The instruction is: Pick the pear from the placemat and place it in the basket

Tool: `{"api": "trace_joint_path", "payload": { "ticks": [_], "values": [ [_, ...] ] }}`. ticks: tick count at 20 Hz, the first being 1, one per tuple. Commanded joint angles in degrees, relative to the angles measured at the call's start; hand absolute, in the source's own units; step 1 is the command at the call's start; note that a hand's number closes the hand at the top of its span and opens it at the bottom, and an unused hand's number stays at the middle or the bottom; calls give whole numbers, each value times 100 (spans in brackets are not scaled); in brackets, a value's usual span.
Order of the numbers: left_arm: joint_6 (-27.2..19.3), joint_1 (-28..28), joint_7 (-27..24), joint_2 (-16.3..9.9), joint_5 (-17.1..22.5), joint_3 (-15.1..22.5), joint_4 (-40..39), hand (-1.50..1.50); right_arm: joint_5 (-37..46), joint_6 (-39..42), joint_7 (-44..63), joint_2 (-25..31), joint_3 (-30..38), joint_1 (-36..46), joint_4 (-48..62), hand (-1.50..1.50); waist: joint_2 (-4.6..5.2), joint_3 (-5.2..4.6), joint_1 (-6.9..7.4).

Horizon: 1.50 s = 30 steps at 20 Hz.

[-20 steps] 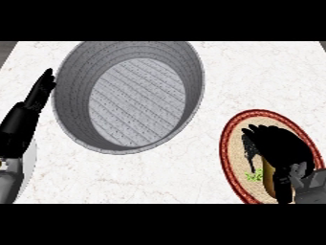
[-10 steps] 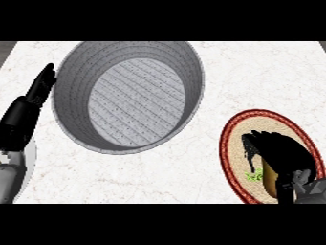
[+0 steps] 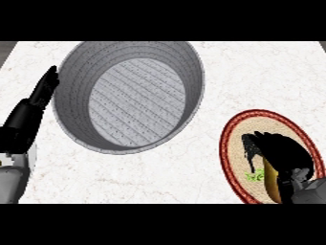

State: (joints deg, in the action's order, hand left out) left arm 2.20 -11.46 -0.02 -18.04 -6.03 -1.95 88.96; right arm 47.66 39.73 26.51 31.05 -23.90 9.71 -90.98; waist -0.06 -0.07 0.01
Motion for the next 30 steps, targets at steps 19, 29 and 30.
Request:
{"api": "trace_joint_path", "payload": {
  "ticks": [19, 29, 30],
  "values": [
    [304, -329, 121, 252, -193, 30, 142, 0, 636, -882, -2237, -351, 594, 1904, 2103, 150, 175, 30, 488],
    [364, -488, 51, 314, -142, 55, 12, 0, 638, -2676, -3880, -112, 1442, 3587, 4049, 150, 251, 37, 657],
    [335, -550, 147, 369, -254, 204, 83, 0, 485, -2828, -3895, -174, 1685, 3733, 4203, 150, 252, 44, 651]
  ]
}}
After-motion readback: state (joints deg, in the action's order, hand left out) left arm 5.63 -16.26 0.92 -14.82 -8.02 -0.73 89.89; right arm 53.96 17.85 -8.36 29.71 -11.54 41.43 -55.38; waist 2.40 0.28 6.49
